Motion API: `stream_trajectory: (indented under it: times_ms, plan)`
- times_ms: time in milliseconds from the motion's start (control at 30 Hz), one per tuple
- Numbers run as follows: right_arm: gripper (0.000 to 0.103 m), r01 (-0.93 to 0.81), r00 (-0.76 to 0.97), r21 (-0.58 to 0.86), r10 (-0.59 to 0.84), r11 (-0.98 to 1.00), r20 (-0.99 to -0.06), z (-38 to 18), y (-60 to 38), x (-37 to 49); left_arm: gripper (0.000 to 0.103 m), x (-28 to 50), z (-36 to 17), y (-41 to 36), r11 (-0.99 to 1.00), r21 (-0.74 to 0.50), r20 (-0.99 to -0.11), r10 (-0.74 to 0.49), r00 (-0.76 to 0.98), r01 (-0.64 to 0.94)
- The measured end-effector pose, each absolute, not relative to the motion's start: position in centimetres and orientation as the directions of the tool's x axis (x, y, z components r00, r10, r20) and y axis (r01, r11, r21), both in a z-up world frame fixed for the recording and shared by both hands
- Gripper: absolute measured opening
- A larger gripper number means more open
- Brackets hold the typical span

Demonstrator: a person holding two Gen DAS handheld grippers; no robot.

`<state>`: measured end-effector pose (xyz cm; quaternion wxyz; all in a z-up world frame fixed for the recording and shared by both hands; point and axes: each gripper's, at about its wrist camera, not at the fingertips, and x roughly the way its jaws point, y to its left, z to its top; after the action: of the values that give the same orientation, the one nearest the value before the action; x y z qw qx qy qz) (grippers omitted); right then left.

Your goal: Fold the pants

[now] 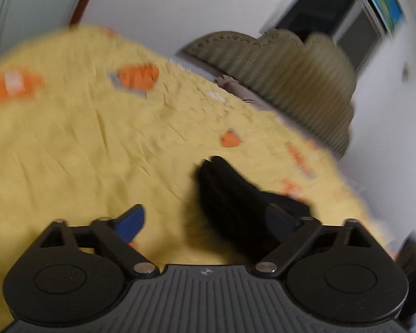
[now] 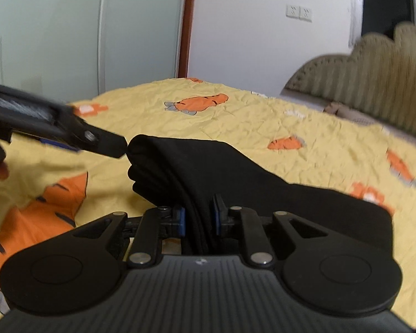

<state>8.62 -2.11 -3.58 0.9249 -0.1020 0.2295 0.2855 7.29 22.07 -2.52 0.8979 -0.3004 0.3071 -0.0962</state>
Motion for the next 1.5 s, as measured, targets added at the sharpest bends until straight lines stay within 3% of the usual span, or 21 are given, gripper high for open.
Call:
stream_trajectory:
  times_ms: [100,200,300,533,600,633,700,767,867,1033,1133,1300,1500]
  plan:
    - [0.016,-0.566,0.726,-0.008,0.494,0.824,-0.478,-3.6,-2.8,9.2,0.101,8.9,-4.6,22.8,0.657,-0.752,-0.455,-0.467,0.758,-0.048]
    - [0.016,-0.562,0.722,0.014,0.499,0.827,-0.479,-3.5,-3.1,9.3,0.101,10.1,-6.0,22.4,0.553,-0.831,-0.409,-0.539,0.736,-0.057]
    - [0.016,-0.559,0.724,0.013,0.496,0.829,-0.48,-3.5,-3.1,9.3,0.101,11.3,-6.5,21.6,0.496,-0.867,-0.376,-0.59,0.714,-0.046]
    - [0.016,-0.562,0.721,0.012,0.497,0.827,-0.483,-3.5,-3.0,9.3,0.1,14.2,-7.6,19.6,0.463,-0.879,-0.407,-0.612,0.678,-0.11]
    - [0.016,-0.563,0.721,0.011,0.497,0.826,-0.483,-3.6,-2.9,9.3,0.076,14.6,-7.5,18.9,0.486,-0.866,-0.434,-0.609,0.663,-0.12]
    - [0.016,-0.563,0.72,0.012,0.498,0.827,-0.483,-3.5,-3.0,9.3,0.05,14.7,-7.2,18.5,0.514,-0.852,-0.446,-0.615,0.65,-0.098]
    - [0.017,-0.563,0.72,0.015,0.499,0.827,-0.482,-3.5,-3.0,9.3,0.039,14.7,-6.3,17.6,0.62,-0.778,-0.522,-0.554,0.649,-0.096]
    - [0.029,-0.559,0.721,0.01,0.492,0.829,-0.488,-3.6,-3.1,9.3,0.034,14.6,-5.5,17.0,0.673,-0.735,-0.55,-0.526,0.649,-0.077]
    - [0.038,-0.568,0.714,0.015,0.501,0.823,-0.49,-3.2,-4.0,8.7,0.031,14.5,-4.7,16.3,0.735,-0.675,-0.585,-0.483,0.651,-0.062]
    - [0.043,-0.544,0.71,0.118,0.531,0.831,-0.463,-2.0,-9.0,7.2,0.03,13.4,-3.3,14.0,0.874,-0.486,-0.644,-0.351,0.68,-0.01]
    - [0.059,-0.461,0.719,0.311,0.555,0.831,-0.418,-1.6,-14.8,7.5,0.03,12.6,-2.4,12.2,0.928,-0.37,-0.648,-0.279,0.709,0.027]
    - [0.061,-0.2,0.74,0.627,0.536,0.753,-0.407,-4.6,-24.1,9.2,0.03,12.2,-1.4,10.1,0.969,-0.239,-0.639,-0.21,0.74,0.068]
    - [0.061,-0.065,0.716,0.826,0.603,0.56,-0.352,-8.9,-27.7,10.0,0.03,12.0,-1.0,9.4,0.979,-0.187,-0.635,-0.185,0.75,0.083]
